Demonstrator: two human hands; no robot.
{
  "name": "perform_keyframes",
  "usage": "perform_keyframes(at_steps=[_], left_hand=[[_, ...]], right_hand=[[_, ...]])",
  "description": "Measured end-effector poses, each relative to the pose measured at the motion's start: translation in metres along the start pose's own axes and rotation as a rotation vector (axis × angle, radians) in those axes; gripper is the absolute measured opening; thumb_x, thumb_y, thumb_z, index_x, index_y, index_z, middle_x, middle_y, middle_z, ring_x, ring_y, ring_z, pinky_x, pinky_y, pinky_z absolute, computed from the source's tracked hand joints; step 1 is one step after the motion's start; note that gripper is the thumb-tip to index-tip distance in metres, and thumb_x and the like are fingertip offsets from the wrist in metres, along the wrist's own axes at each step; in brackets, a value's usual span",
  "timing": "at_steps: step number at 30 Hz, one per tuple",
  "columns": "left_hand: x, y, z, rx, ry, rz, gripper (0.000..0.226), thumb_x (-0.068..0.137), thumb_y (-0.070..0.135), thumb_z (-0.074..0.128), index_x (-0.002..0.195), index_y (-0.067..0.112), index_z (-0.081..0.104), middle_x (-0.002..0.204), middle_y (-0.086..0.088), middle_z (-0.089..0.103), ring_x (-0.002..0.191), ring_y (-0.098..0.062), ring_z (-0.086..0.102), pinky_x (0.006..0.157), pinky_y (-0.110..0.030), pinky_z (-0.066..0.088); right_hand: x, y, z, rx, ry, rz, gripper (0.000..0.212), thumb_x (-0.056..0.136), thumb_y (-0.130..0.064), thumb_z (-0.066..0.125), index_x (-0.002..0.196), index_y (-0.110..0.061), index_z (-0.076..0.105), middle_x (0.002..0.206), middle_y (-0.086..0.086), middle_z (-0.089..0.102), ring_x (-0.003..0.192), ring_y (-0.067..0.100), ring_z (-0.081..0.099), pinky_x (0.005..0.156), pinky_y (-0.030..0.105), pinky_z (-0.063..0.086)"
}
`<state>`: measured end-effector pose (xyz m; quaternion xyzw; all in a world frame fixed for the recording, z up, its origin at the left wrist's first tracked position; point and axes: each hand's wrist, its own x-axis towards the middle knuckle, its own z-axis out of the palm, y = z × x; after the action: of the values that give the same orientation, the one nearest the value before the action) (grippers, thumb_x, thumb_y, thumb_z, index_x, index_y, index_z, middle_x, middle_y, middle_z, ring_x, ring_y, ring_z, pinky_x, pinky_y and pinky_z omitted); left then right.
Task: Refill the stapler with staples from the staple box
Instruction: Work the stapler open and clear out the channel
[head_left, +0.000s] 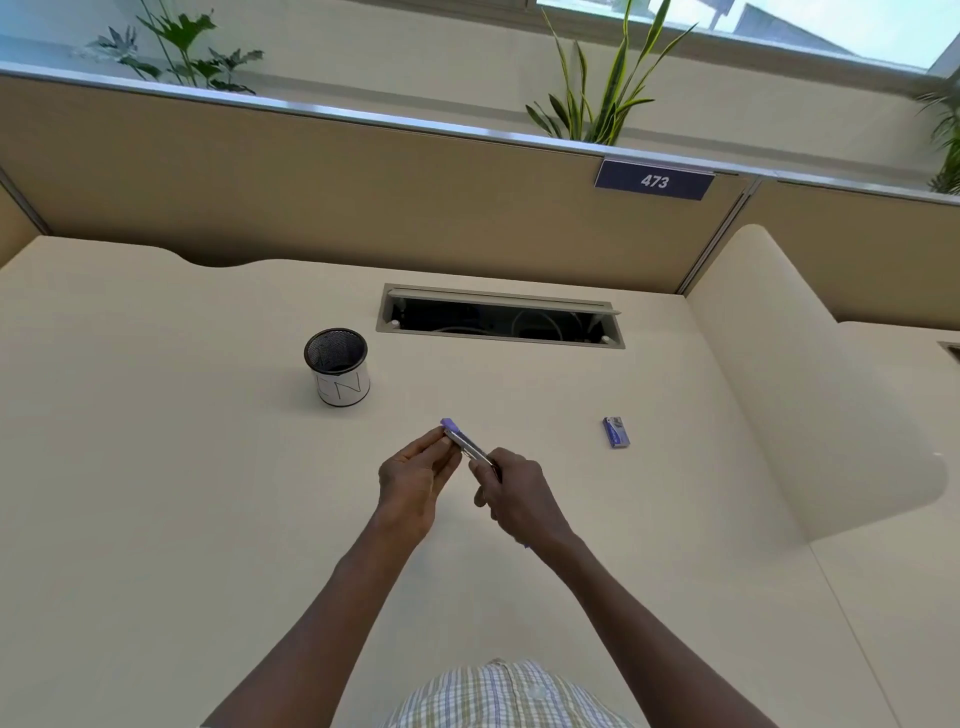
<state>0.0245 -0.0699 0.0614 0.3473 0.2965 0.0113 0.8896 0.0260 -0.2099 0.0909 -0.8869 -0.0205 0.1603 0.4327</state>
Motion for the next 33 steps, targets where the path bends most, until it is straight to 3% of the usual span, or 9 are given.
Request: perform_keyframes(at_steps=[4,7,11,15,19,25,30,33], left_hand=[[0.004,0.000,-0.002,-0.139,0.018,-0.164,0.015,0.092,-0.007,0.054,0.098,-0.005,0.068,0.101,-0.019,0.072,0.093,-0.026,0.071,0.081,-0.033,0.056],[0.006,0.000,-0.005,-0.165,0.016,-0.221,0.012,0.093,-0.004,0.056,0.100,-0.008,0.065,0.105,-0.023,0.070,0.096,-0.030,0.069,0.079,-0.035,0.056],[0.010,-0.002,-0.008,-0.162,0.028,-0.252,0.014,0.094,-0.002,0.057,0.105,-0.008,0.063,0.106,-0.023,0.069,0.099,-0.029,0.068,0.089,-0.037,0.052],[0.015,-0.004,-0.009,-0.148,0.034,-0.295,0.014,0.097,0.000,0.052,0.104,-0.007,0.062,0.103,-0.023,0.068,0.096,-0.029,0.067,0.086,-0.039,0.054],[0.019,-0.005,-0.010,-0.087,0.042,-0.314,0.024,0.098,0.002,0.050,0.118,-0.008,0.059,0.109,-0.024,0.067,0.101,-0.031,0.066,0.091,-0.038,0.050],[0.028,-0.008,-0.019,0.121,0.091,-0.298,0.033,0.102,0.012,0.044,0.128,-0.006,0.053,0.134,-0.024,0.059,0.126,-0.034,0.055,0.103,-0.039,0.043],[0.033,-0.007,-0.024,0.303,0.065,-0.267,0.037,0.103,0.021,0.043,0.132,0.001,0.054,0.142,-0.014,0.056,0.140,-0.025,0.042,0.116,-0.039,0.025],[0.033,-0.005,-0.027,0.339,0.048,-0.240,0.041,0.102,0.018,0.042,0.139,0.002,0.049,0.145,-0.012,0.054,0.140,-0.025,0.041,0.118,-0.040,0.024]], right_hand=[[0.001,0.009,0.003,-0.248,0.055,-0.064,0.031,0.099,-0.032,0.051,0.090,-0.005,0.061,0.083,0.013,0.071,0.075,0.034,0.063,0.067,0.042,0.051],[0.000,0.012,0.003,-0.236,0.074,-0.055,0.027,0.097,-0.029,0.054,0.088,-0.004,0.062,0.082,0.013,0.070,0.075,0.033,0.063,0.066,0.041,0.049],[0.004,0.013,0.002,-0.162,0.068,-0.034,0.024,0.095,-0.025,0.057,0.087,-0.004,0.065,0.083,0.012,0.072,0.075,0.032,0.064,0.067,0.040,0.050],[0.006,0.014,0.004,-0.110,0.056,-0.011,0.023,0.095,-0.024,0.056,0.086,-0.006,0.067,0.082,0.009,0.074,0.075,0.028,0.064,0.066,0.037,0.050],[0.008,0.019,0.005,-0.106,0.057,0.018,0.025,0.096,-0.024,0.056,0.087,-0.004,0.066,0.084,0.013,0.073,0.079,0.031,0.065,0.070,0.041,0.051],[0.012,0.028,0.006,-0.076,0.039,0.074,0.029,0.096,-0.023,0.056,0.086,0.002,0.065,0.085,0.018,0.073,0.077,0.040,0.066,0.071,0.047,0.055],[0.015,0.037,0.007,-0.019,0.012,0.153,0.028,0.095,-0.024,0.056,0.087,0.001,0.066,0.084,0.016,0.074,0.066,0.029,0.060,0.066,0.041,0.053],[0.014,0.038,0.009,-0.036,0.039,0.150,0.028,0.095,-0.024,0.056,0.086,0.000,0.066,0.082,0.015,0.074,0.066,0.031,0.061,0.064,0.040,0.052]])
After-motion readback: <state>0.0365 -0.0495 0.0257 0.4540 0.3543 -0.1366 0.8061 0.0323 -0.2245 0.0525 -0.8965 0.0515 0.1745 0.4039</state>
